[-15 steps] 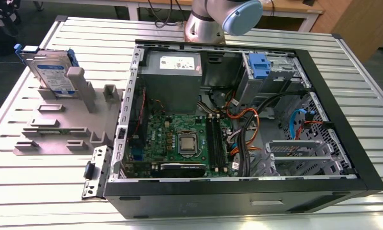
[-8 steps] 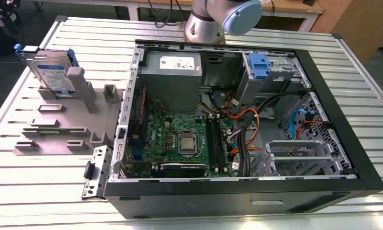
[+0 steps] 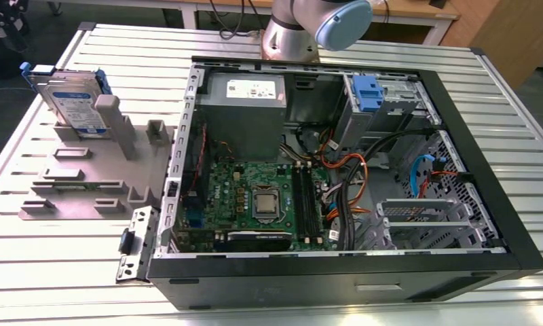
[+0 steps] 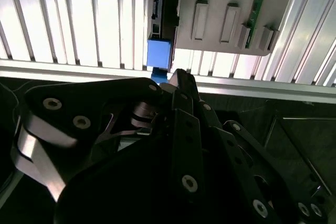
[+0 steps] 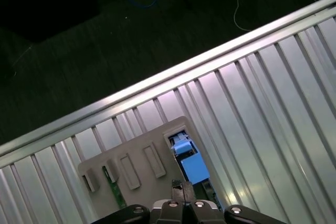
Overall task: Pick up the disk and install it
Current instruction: 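Pick up the disk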
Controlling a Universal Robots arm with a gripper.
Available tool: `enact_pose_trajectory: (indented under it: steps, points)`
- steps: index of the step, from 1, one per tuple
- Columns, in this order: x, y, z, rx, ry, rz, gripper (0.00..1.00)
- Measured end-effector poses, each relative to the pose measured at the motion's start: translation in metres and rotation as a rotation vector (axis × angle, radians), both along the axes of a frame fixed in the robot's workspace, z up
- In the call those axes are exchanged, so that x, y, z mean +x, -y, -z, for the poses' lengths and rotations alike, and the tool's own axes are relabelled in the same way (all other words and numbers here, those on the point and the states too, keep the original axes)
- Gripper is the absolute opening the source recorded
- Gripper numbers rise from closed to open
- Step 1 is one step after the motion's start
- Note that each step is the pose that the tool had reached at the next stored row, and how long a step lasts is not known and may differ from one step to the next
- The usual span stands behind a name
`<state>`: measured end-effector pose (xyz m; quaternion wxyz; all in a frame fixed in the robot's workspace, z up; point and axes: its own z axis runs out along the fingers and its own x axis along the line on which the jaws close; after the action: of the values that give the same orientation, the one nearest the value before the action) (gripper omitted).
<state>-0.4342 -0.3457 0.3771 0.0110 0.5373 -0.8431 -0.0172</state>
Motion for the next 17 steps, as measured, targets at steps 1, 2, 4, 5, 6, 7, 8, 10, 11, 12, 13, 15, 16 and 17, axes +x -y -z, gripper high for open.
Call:
enact_pose_trajectory:
  steps: [1, 2, 4, 5, 6, 7, 8, 10, 11, 12, 13, 15, 16, 17]
  points:
    - [0.0000, 0.0000, 0.0000, 0.0000, -0.0001, -0.010, 0.11]
    - [0.0000, 0.0000, 0.0000, 0.0000, 0.0000, -0.020, 0.11]
    - [0.0000, 0.0000, 0.0000, 0.0000, 0.0001, -0.041, 0.11]
    - [0.0000, 0.0000, 0.0000, 0.0000, 0.0001, -0.052, 0.11]
    - [0.0000, 0.0000, 0.0000, 0.0000, 0.0000, -0.064, 0.11]
    - [0.0000, 0.0000, 0.0000, 0.0002, 0.0000, -0.078, 0.11]
    - [0.0000, 0.0000, 0.0000, 0.0002, 0.0000, -0.089, 0.11]
    - [0.0000, 0.0000, -0.0001, 0.0001, -0.0001, -0.100, 0.11]
    - [0.0000, 0.0000, 0.0000, 0.0001, 0.0000, -0.100, 0.11]
    - [0.0000, 0.0000, 0.0000, 0.0002, 0.0000, -0.100, 0.11]
    - [0.0000, 0.0000, 0.0000, 0.0002, -0.0001, -0.100, 0.11]
    - [0.0000, 0.0000, 0.0000, 0.0002, 0.0000, -0.100, 0.11]
    - [0.0000, 0.0000, 0.0000, 0.0001, 0.0000, -0.100, 0.11]
    - [0.0000, 0.0000, 0.0000, 0.0002, 0.0000, -0.100, 0.11]
